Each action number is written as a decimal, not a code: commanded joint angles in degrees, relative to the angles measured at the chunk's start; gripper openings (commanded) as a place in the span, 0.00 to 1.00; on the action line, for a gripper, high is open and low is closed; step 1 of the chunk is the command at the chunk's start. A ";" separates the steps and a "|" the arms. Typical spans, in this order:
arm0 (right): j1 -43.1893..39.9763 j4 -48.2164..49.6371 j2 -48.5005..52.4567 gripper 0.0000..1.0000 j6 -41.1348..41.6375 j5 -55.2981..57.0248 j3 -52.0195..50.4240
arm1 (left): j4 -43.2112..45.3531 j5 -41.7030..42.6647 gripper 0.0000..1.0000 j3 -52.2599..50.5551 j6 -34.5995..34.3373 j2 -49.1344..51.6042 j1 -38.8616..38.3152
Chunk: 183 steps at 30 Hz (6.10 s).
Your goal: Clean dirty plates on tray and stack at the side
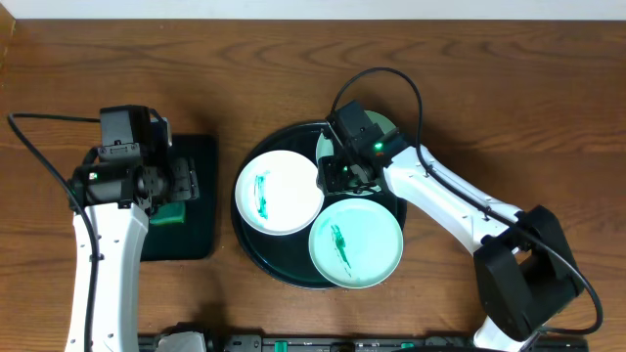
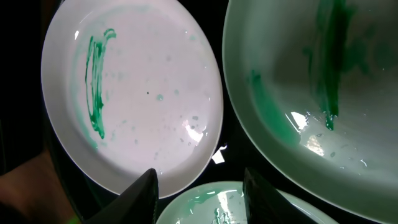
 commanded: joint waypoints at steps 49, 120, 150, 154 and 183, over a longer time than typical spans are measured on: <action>0.35 -0.09 0.04 0.40 0.17 0.50 0.90 | -0.13 -0.70 0.73 1.25 -0.28 -0.68 -0.28; 2.51 3.41 8.61 0.36 2.51 2.14 0.92 | -0.13 -0.70 0.72 1.25 -0.28 -0.68 -0.28; 2.47 3.50 8.59 0.36 2.10 1.92 0.98 | -0.13 -0.70 0.73 1.25 -0.31 -0.68 -0.28; 2.47 3.48 8.59 0.36 2.10 1.92 0.98 | -0.15 -0.70 0.72 1.25 -0.31 -0.68 -0.28; 2.95 4.76 9.20 0.29 2.16 0.94 0.98 | 1.60 -0.46 0.72 1.25 -0.50 -0.66 -0.28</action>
